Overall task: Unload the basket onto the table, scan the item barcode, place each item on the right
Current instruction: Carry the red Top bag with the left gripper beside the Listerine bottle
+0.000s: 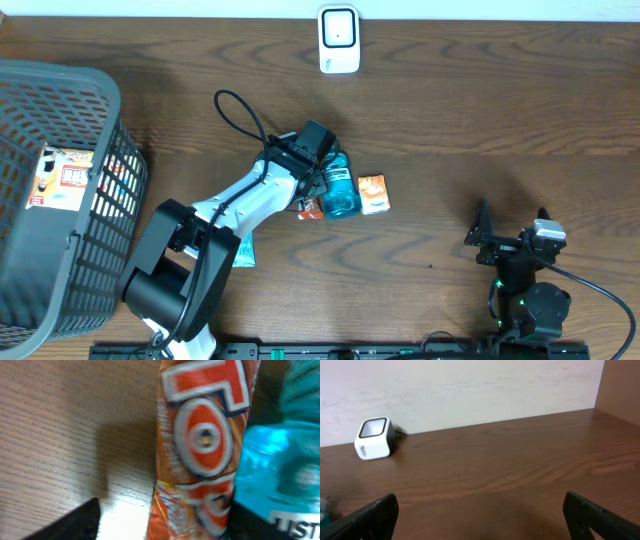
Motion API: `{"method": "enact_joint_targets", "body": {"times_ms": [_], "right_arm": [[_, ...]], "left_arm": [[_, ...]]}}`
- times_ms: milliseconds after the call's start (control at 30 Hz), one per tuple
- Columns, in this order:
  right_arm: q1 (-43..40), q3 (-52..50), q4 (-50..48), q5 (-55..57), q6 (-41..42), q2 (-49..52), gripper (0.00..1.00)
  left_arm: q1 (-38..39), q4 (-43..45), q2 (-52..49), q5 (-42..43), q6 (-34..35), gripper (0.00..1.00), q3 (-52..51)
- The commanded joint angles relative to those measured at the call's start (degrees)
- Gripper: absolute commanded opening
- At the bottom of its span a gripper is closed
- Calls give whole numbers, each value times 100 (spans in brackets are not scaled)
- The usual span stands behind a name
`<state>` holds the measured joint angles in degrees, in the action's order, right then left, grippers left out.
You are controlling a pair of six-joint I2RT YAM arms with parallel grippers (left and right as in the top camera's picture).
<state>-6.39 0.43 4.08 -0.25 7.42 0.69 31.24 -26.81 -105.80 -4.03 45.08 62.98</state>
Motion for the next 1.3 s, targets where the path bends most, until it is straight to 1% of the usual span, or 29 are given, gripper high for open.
{"method": "enact_joint_targets", "body": {"times_ms": [0, 33, 200, 433, 833, 900, 967, 1067, 1267], "right_arm": [[7, -11, 24, 11, 46, -31, 99], [7, -11, 22, 11, 46, -31, 99], [7, -11, 24, 11, 46, -31, 99], [7, -11, 24, 11, 46, -31, 99], [7, -11, 24, 11, 46, -31, 99], [7, -11, 24, 11, 46, -31, 99], [7, -11, 24, 11, 46, -31, 99], [7, -11, 22, 11, 46, -31, 99], [7, -11, 24, 11, 46, -31, 99]], "left_arm": [[-2, -59, -2, -118, -13, 88, -26], [9, -76, -2, -120, 2, 91, -26], [63, -120, 26, -118, 7, 97, -24], [166, -205, 420, -122, -35, 98, -24], [225, -570, 2133, -116, -496, 100, -24], [245, -573, 2422, -116, -501, 98, -24], [249, -566, 2732, -116, -498, 98, -24], [247, -476, 3147, -116, -549, 98, -24], [227, 258, 3945, -118, -1113, 98, -13]]}}
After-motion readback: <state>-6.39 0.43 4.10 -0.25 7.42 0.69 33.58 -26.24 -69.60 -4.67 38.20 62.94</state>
